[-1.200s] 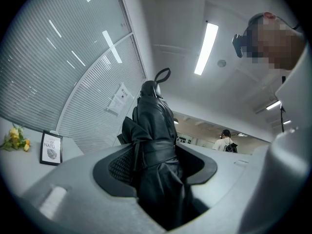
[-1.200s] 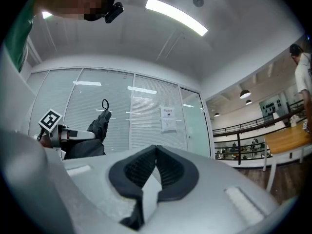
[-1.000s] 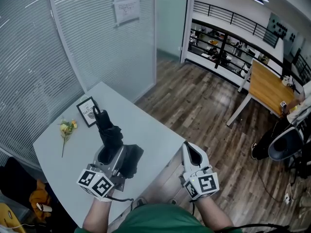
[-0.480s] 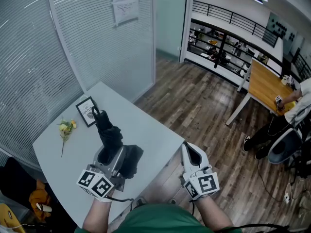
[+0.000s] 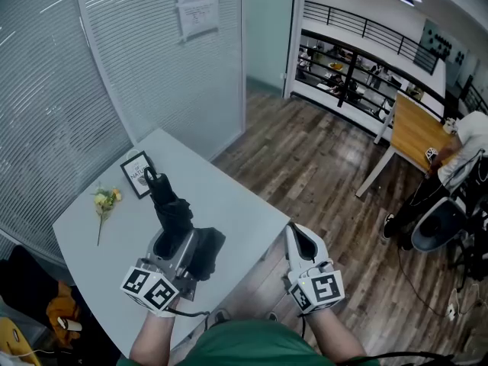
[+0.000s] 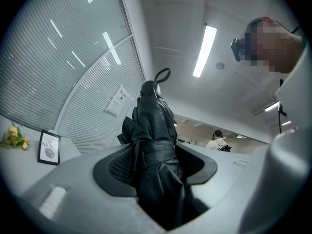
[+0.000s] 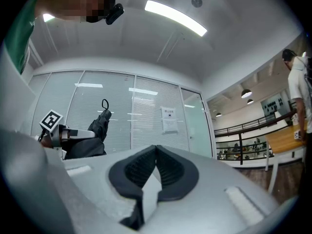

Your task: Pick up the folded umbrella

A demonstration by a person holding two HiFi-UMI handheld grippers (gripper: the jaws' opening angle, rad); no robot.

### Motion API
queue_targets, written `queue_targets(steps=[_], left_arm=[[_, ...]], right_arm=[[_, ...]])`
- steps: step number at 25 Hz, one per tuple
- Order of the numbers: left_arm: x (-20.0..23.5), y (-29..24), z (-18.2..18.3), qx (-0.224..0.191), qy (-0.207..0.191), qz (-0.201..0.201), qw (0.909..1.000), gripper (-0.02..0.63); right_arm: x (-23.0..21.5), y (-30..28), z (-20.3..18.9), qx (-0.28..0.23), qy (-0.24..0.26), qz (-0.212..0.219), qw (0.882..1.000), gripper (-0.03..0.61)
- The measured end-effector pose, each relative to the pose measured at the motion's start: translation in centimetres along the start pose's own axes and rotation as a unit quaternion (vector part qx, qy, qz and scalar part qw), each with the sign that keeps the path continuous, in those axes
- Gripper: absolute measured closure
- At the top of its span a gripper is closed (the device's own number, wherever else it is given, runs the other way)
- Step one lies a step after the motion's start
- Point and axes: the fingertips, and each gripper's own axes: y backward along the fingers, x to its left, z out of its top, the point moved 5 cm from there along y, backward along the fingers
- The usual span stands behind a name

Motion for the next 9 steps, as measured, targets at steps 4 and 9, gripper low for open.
queue_targets(steps=[4, 9], left_arm=[[-0.07, 0.00, -0.02, 0.001, -0.001, 0.000, 1.0000, 0.356], [-0.48, -0.17, 0.13, 0.002, 0.000, 0.002, 1.0000, 0.356]], right_arm=[[0.04, -0.05, 0.09, -0.001, -0.001, 0.002, 1.000, 0.575], [-0.25, 0.01, 0.63, -0.003, -0.001, 0.004, 1.000, 0.575]])
